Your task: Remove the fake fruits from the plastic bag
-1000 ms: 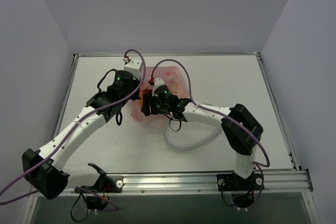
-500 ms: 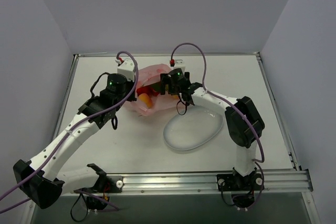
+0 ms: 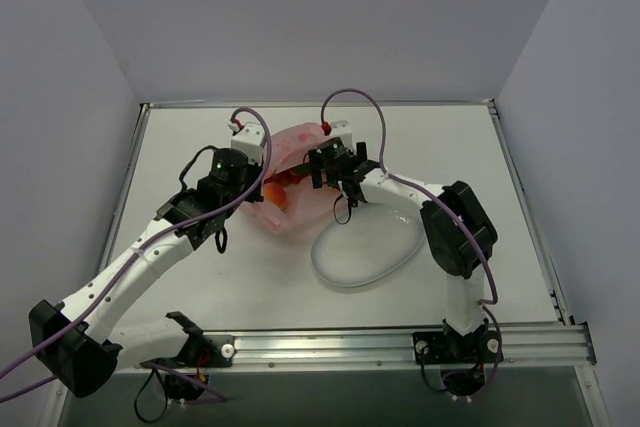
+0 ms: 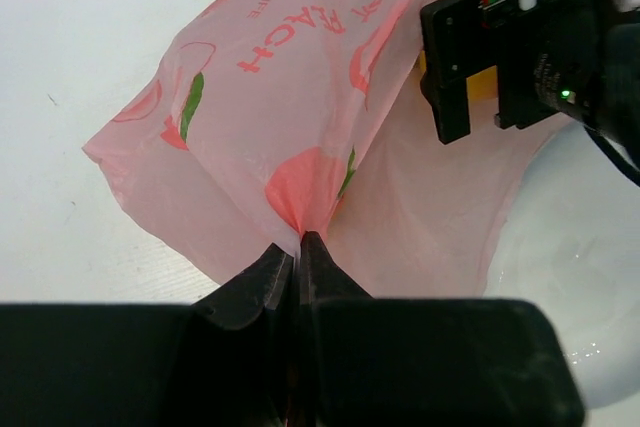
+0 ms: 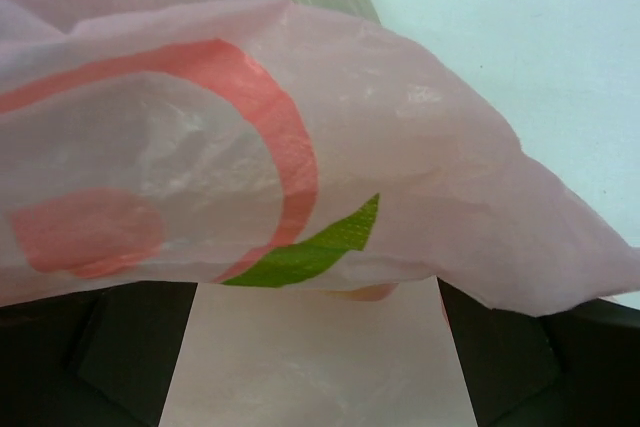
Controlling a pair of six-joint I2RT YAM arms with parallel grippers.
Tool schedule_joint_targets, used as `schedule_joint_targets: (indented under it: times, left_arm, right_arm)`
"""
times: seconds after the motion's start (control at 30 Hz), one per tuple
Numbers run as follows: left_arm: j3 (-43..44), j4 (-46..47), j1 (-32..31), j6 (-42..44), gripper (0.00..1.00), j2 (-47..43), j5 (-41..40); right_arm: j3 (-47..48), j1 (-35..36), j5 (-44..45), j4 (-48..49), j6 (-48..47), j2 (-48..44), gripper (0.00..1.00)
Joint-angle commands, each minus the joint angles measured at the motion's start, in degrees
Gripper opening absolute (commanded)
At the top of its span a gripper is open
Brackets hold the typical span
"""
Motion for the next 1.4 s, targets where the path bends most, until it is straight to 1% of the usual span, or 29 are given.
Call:
schedule_joint_targets:
  times: [0.0, 0.27, 0.37, 0.4, 0.47, 0.5, 0.57, 0.6, 0.63, 0.77, 0.83, 0.87, 0.97, 1.1, 1.17, 1.23, 1.33, 1.37]
  left_arm:
    - [0.91, 1.38, -1.42, 0.49, 0.02, -1.29, -0.48]
    - [0.73, 1.11, -2.92, 1.46, 0.02, -0.24, -2.24]
    - [0.73, 1.03, -3.18, 1.63, 0.02, 0.11, -2.5]
    - [0.73, 1.11, -3.27, 1.63, 0.02, 0.2, -2.77]
    - [0.73, 1.03, -3.36, 1.72, 0.02, 0.29, -3.03]
    - [0.73, 1.2, -3.36, 1.81, 0.02, 0.37, -3.12]
    - [0.65, 1.2, -3.44, 1.81, 0.02, 0.55, -3.56]
    - [0.65, 1.29, -3.53, 1.9, 0.02, 0.55, -3.73]
    - [0.56, 1.29, -3.62, 1.9, 0.02, 0.73, -4.0]
    - [0.3, 1.64, -3.8, 2.25, 0.02, 1.25, -6.89]
    - [0.03, 2.17, -3.8, 2.68, 0.02, 1.43, -8.82]
    - [-0.06, 2.17, -3.88, 3.04, 0.02, 1.6, -8.83]
    - [-0.49, 2.78, -4.06, 4.53, 0.02, 1.78, -10.41]
    - [-0.58, 2.78, -4.06, 5.5, 0.02, 2.57, -13.66]
    - [-0.67, 2.87, -4.15, 5.94, 0.02, 2.75, -15.16]
    - [-0.85, 3.05, -4.15, 6.38, 0.02, 2.75, -16.82]
    - [-0.76, 2.96, -4.32, 7.78, 0.02, 2.92, -18.67]
    - [-0.67, 2.7, -4.41, 7.87, 0.02, 2.84, -19.37]
  right_arm:
    - [0.98, -0.82, 3.1, -1.17, -1.11, 3.16, 0.96]
    - [4.59, -1.7, 2.22, -1.0, -1.98, 7.56, 0.96]
    - [5.2, -1.96, 2.22, -1.08, -2.25, 7.92, 0.84]
    - [5.21, -1.96, 2.13, -1.08, -2.25, 7.74, 0.74]
    - [4.94, -1.96, 1.52, -1.08, -2.25, 7.04, 0.64]
    - [4.68, -1.96, 1.17, -0.91, -2.34, 5.99, 0.56]
    - [3.54, -1.96, 0.55, -0.73, -2.43, 4.76, 0.48]
    - [3.1, -1.88, -0.15, -0.56, -2.43, 3.27, 0.42]
    - [2.57, -1.79, -0.59, -0.56, -2.43, 2.65, 0.4]
    - [-0.59, -1.44, -3.4, -0.47, -2.16, -1.22, 0.36]
    - [-3.74, -0.74, -5.76, -0.29, -1.9, -5.16, 0.36]
    - [-3.76, -0.39, -6.56, -0.29, -1.73, -5.18, 0.36]
    - [-7.35, 1.72, -7.27, -0.47, -0.85, -9.83, 0.36]
    - [-11.75, 4.18, -9.03, -2.14, 1.17, -16.5, 0.39]
    - [-14.65, 5.24, -10.34, -2.75, 1.79, -18.09, 0.39]
    - [-16.67, 7.42, -9.56, -3.89, 2.84, -20.99, 0.4]
    - [-22.37, 9.81, -7.63, -3.9, 6.53, -26.26, 0.4]
    - [-25.7, 10.07, -7.88, -3.46, 7.32, -27.67, 0.4]
